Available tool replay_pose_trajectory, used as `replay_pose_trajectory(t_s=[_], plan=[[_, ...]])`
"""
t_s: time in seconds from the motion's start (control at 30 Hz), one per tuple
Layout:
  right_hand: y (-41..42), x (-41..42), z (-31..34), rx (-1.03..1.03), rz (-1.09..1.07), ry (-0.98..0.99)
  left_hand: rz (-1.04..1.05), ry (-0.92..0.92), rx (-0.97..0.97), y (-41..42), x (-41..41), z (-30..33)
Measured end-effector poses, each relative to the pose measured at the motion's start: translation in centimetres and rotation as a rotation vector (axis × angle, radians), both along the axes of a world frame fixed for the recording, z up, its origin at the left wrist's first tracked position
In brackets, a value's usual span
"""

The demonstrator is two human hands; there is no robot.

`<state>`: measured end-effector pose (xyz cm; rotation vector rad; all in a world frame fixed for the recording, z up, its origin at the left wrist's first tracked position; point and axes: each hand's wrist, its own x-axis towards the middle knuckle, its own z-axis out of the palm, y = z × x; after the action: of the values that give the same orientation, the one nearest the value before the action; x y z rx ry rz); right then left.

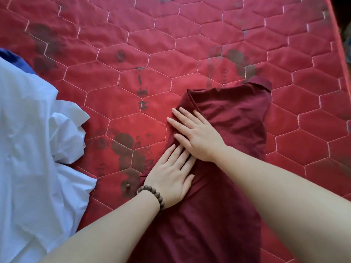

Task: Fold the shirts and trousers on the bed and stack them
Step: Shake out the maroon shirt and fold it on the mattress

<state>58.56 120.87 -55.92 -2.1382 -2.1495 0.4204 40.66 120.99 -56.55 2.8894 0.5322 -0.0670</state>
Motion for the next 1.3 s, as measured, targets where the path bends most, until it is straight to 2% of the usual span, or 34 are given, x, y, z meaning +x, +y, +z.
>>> replay_pose_trajectory(t_s=[0.07,0.13,0.27,0.33,0.4,0.43,0.47,0.53,0.6,0.67,0.77,0.83,0.9,0.93,1.07,1.3], plan=[[1.1,1.5,-0.2,-0.037,0.03,-0.093,0.008,-0.013,0.0,0.0,0.0,-0.3],[2.1,3.0,-0.5,-0.038,-0.036,-0.164,0.01,-0.009,-0.008,0.0,0.0,-0.4],[2.2,6.1,-0.1,0.094,-0.413,-0.259,0.007,0.004,-0.019,0.1,0.1,-0.5],[0.2,6.5,0.3,0.183,-0.329,-0.228,0.006,0.004,-0.009,0.1,0.1,-0.5],[-2.7,6.9,0.4,0.121,-0.095,-0.261,0.004,0.007,0.003,0.1,0.2,-0.6],[-4.1,7.9,0.4,0.051,-0.065,-0.305,0.002,0.008,0.007,0.1,0.2,-0.6],[-5.2,9.2,0.5,-0.017,-0.136,-0.341,0.001,0.007,0.013,0.0,0.2,-0.7],[-6.7,12.0,0.7,-0.1,-0.435,-0.39,0.003,0.005,0.019,0.0,0.2,-0.9],[-7.6,12.9,1.0,-0.06,-0.639,-0.377,0.008,0.001,0.018,0.0,0.2,-0.9],[-8.0,11.0,1.4,0.013,-0.597,-0.305,0.012,0.003,0.023,0.0,0.1,-0.9],[-9.4,6.9,0.8,-0.021,-0.358,-0.259,0.01,0.004,0.036,0.0,0.1,-0.8],[-10.7,5.7,0.4,-0.114,-0.462,-0.288,0.011,0.01,0.04,-0.1,0.1,-0.6],[-11.6,4.8,0.4,-0.097,-0.686,-0.289,0.013,0.019,0.049,0.0,0.2,-0.4],[-12.1,3.5,0.7,-0.052,-0.728,-0.268,0.01,0.027,0.059,-0.1,0.1,-0.3],[-14.5,-4.3,1.2,0.064,-0.547,-0.184,-0.014,0.092,0.085,-0.4,-0.3,0.6],[-21.9,-15.3,0.7,-0.069,-0.48,-0.172,-0.145,0.109,0.033,-7.1,-8.1,1.7]])
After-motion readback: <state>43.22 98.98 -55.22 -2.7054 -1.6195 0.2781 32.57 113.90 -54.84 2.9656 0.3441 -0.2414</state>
